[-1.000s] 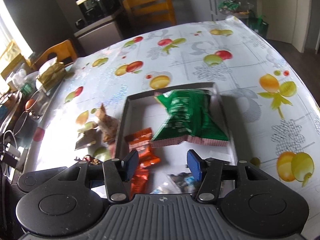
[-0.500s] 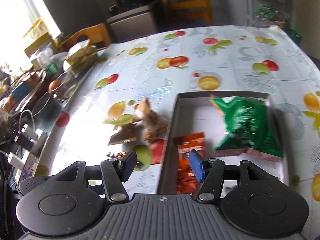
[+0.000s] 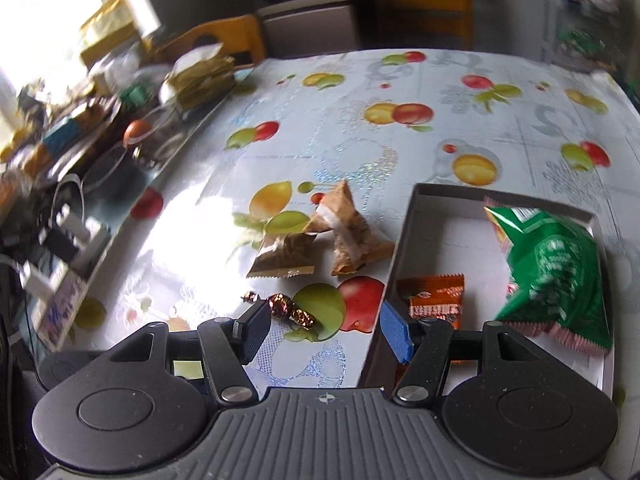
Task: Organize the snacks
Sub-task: 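Withdraw the right gripper from the box toward the foil-wrapped chocolates while the left gripper withdraws, then move the right gripper over the foil chocolate while the left gripper approaches the panda candy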
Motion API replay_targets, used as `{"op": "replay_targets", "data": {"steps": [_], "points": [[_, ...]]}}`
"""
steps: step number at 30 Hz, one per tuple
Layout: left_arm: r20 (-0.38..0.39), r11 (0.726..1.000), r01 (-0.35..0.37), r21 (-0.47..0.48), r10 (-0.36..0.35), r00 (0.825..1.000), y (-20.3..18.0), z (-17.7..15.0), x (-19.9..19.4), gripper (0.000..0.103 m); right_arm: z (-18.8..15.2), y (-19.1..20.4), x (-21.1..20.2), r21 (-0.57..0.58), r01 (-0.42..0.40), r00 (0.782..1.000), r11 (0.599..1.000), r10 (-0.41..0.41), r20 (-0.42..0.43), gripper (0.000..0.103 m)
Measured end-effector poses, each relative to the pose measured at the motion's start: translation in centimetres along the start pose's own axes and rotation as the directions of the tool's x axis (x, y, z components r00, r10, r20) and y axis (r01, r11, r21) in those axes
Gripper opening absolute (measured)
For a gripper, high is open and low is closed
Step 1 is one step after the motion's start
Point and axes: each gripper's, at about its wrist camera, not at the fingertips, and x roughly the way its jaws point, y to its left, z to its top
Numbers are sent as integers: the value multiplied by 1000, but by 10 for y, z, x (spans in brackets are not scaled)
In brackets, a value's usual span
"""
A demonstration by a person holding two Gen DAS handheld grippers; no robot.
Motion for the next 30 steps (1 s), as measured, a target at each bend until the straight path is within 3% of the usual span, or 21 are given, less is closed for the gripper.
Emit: {"op": "replay_targets", "data": {"steps": [9,30], "points": [[-42,1000,-13,-28,12,999,-2,-5,10,53,-1,25,20,-220,-6,1000,976,0,-30,59],[-49,999,-33,0,33,998,-4,-8,22,53,0,44,62,-368,-24,998,930,-1,-67,59]]}}
